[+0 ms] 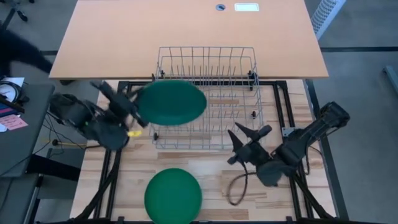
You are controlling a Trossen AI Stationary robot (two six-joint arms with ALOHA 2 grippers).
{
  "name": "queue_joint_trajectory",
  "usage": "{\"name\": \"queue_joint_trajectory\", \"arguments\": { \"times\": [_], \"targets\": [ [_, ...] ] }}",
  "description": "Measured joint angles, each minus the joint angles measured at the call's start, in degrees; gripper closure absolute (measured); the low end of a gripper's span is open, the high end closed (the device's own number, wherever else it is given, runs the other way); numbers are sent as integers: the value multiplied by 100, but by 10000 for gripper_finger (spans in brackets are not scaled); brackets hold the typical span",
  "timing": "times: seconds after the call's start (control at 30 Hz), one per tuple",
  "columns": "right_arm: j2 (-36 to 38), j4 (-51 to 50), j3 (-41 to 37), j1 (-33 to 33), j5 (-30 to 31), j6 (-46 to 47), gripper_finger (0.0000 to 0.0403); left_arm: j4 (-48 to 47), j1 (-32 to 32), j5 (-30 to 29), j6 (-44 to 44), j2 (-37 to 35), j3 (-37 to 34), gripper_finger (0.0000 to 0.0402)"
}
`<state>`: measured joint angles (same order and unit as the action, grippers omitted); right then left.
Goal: Sort dishes
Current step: Put the dark blue plate in the dish rack
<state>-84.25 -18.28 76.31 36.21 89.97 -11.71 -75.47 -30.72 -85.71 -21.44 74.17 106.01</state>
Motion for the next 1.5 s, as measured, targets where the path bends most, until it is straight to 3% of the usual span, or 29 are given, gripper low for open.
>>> {"name": "queue_joint_trajectory", "arguments": {
  "times": [0.07,0.2,0.37,0.6,0.7,0.8,0.93,1.1,1.3,1.5],
  "targets": [
    [111,-1231,0,-111,-194,1028,231,260,159,83,571,-13,254,400],
    [722,-3230,-9,-177,-1431,2794,240,884,420,380,1675,-13,622,400],
    [1947,-4433,-12,-237,-3115,3601,254,1569,695,1289,2544,-10,766,400],
    [3251,-4238,-990,-224,-3591,3718,259,1718,1198,1470,2794,-4,712,400],
    [3814,-3817,-1739,-225,-3745,3798,259,1705,1470,2182,2680,-4,707,400],
    [4298,-2559,-2557,-268,-4298,3821,259,1731,1704,2837,2632,-4,704,400],
    [4492,-105,-3619,-267,-5397,3019,260,1870,1996,3166,2751,6,703,400],
    [4246,1477,-4030,-567,-6842,2156,268,2038,2388,3682,2960,38,699,400],
    [4239,1103,-3511,-1531,-7859,1298,304,2037,2954,4436,3026,88,698,400],
    [4635,-4,-3083,-2862,-7935,393,322,2077,3516,4464,3400,277,698,400]
  ]
}}
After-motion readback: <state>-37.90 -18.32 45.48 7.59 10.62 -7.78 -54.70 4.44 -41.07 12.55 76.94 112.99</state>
